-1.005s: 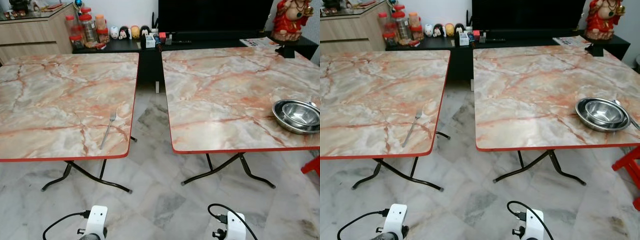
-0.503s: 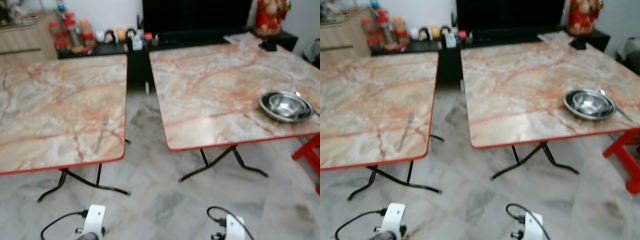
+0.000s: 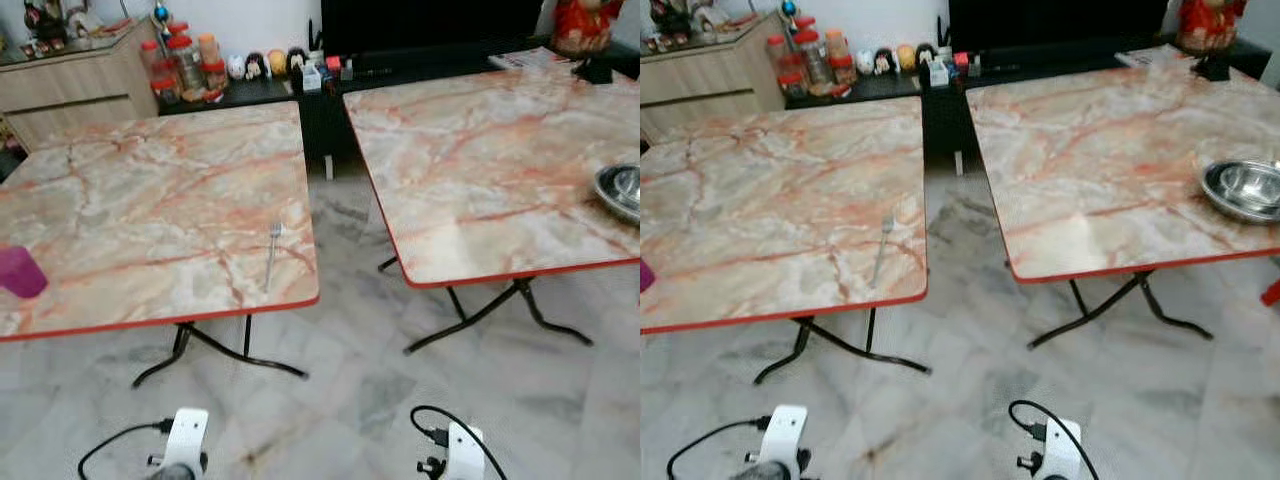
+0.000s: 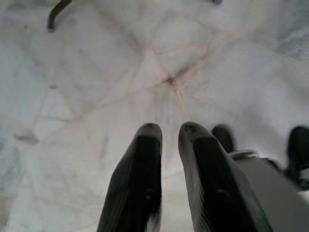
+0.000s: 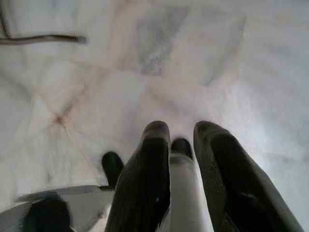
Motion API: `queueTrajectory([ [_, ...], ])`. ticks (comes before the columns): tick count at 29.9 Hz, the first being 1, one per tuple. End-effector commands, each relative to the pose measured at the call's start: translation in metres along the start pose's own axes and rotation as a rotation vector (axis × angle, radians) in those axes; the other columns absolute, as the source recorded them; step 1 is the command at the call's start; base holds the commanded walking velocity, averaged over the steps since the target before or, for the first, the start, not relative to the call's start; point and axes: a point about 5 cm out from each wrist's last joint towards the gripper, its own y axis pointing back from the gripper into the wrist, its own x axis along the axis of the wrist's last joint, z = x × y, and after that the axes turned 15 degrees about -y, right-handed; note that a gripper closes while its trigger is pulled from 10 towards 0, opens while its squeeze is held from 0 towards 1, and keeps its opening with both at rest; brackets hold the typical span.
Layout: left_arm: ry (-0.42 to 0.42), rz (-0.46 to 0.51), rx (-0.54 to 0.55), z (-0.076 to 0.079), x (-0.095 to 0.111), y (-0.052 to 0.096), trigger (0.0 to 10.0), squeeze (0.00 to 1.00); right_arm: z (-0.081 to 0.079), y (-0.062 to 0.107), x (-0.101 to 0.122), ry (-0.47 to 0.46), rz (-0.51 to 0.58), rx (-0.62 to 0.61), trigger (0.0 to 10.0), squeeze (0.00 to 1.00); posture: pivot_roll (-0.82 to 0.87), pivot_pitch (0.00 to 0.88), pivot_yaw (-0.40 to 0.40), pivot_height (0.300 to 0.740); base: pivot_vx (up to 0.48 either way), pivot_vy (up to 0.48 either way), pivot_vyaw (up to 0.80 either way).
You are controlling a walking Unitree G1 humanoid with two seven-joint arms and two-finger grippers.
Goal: Setting the table
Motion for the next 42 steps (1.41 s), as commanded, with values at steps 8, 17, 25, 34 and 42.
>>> queueTrajectory([
  [8,0.001,-0.028,0.029,-0.013,-0.008,0.002,10.0,0.00,-0.012,-0.001,-0.001,-0.002,0.001,0.033,10.0,0.00,-0.06,0.000,0.084,0.740,0.000,0.480,0.00],
  [17,0.001,-0.027,0.028,-0.012,-0.009,0.002,10.0,0.00,-0.012,-0.001,-0.001,-0.002,0.004,0.033,10.0,0.00,-0.05,0.000,0.082,0.740,0.000,0.427,0.00],
  [25,-0.004,-0.029,0.027,-0.010,-0.008,0.002,10.0,0.00,-0.014,-0.001,0.002,0.011,0.015,0.041,10.0,0.00,-0.05,0.000,0.078,0.740,0.000,0.283,0.00],
  [34,0.021,-0.004,0.026,-0.004,-0.006,0.002,10.0,0.00,-0.016,-0.002,0.012,0.053,0.065,0.062,10.0,0.00,-0.05,0.000,0.060,0.740,0.000,0.000,0.00],
  [42,0.039,-0.014,0.026,-0.002,-0.008,0.002,10.0,0.00,-0.019,-0.002,0.023,0.058,0.123,0.084,10.0,0.00,-0.05,0.000,0.053,0.740,0.000,0.000,0.00],
])
